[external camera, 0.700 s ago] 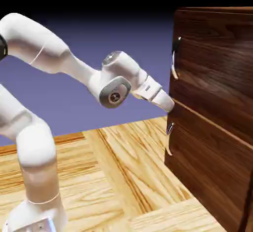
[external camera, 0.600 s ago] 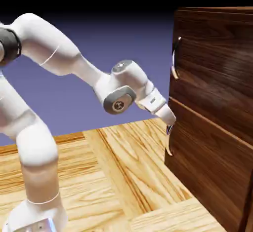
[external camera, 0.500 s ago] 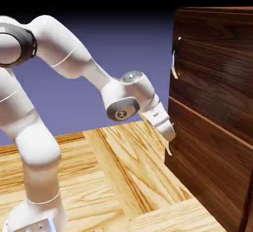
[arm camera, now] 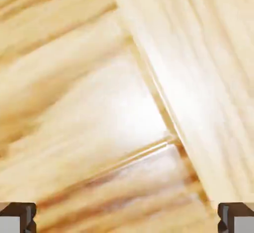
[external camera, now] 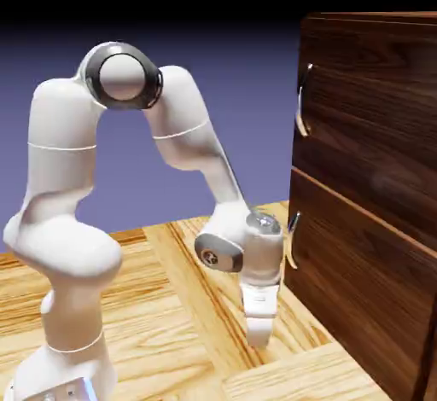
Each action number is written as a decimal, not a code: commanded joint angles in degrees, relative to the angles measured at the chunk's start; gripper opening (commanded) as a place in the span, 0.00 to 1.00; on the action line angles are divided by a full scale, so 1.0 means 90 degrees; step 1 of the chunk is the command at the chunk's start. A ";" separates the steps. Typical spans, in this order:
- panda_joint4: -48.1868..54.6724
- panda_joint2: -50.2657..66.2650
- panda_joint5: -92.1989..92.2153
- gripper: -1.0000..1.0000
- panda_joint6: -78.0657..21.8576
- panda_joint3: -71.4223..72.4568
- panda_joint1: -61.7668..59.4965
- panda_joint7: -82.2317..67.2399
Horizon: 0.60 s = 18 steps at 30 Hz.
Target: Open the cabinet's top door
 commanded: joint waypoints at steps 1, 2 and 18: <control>0.0024 0.0231 0.0234 0.50 -0.0067 -0.0204 0.0183 -0.0090; 0.0048 0.0462 0.0467 0.50 -0.0135 -0.0408 0.0367 -0.0180; 0.0430 0.4154 0.4200 0.50 -0.1213 -0.3668 0.3296 -0.1616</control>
